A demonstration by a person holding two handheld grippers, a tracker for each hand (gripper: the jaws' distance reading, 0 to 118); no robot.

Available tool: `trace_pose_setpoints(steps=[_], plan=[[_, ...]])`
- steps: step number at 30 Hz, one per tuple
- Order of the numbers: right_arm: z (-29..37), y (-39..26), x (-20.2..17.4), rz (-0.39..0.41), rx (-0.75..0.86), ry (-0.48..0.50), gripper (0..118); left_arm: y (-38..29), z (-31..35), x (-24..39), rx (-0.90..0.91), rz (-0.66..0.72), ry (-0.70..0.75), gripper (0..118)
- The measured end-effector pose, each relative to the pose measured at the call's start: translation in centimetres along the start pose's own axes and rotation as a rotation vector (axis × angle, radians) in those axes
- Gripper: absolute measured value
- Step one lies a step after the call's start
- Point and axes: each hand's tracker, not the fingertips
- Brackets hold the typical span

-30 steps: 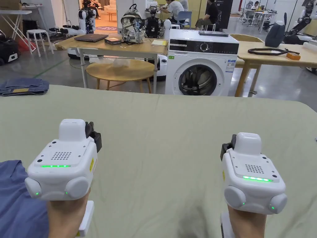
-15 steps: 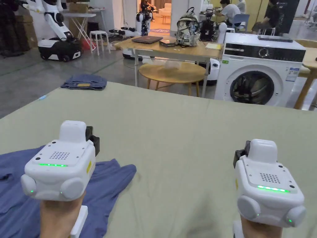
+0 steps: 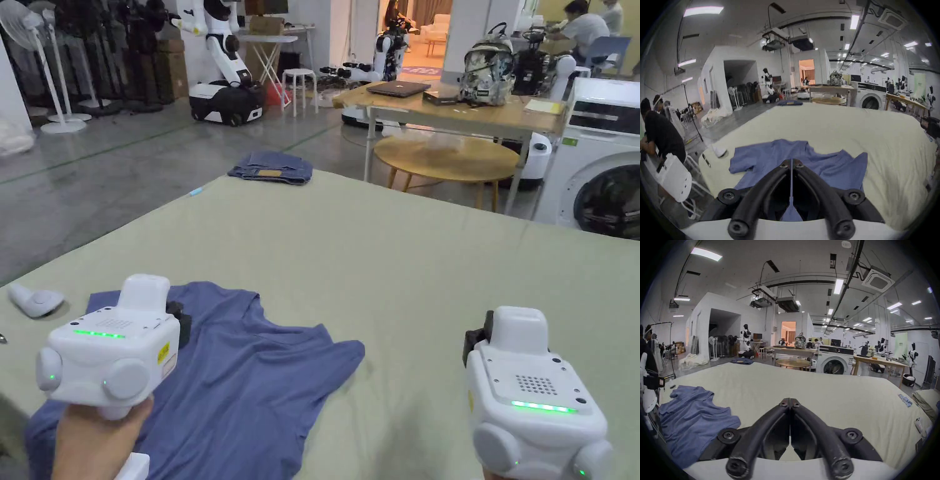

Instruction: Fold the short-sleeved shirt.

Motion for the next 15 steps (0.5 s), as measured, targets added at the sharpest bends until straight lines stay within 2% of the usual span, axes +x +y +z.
trace_pose_setpoints(steps=[4,7,10,11,13,14,15], plan=[[-0.1,-0.7,-0.7,0.023,-0.020,0.021,0,-0.4,-2.0,-0.8,-0.181,0.051,-0.118,0],[-0.1,-1.2,-0.6,0.042,-0.026,0.021,0,-1.0,-4.3,-1.2,-0.322,0.141,-0.224,0],[-0.2,-1.4,0.0,0.045,-0.038,0.012,0,-1.6,-6.4,-0.6,-0.408,0.106,-0.243,3],[-0.3,-1.5,0.3,0.042,-0.044,0.006,0,-1.7,-7.2,-0.3,-0.440,0.093,-0.236,10],[-0.3,-1.6,0.9,0.034,-0.052,-0.008,0,-2.1,-8.7,0.6,-0.470,0.093,-0.231,44],[-0.3,-1.6,1.2,0.032,-0.054,-0.012,0,-2.2,-9.2,0.8,-0.486,0.089,-0.222,46],[-0.2,-1.6,1.5,0.032,-0.056,-0.017,0,-2.3,-9.9,1.2,-0.509,0.090,-0.216,52]])
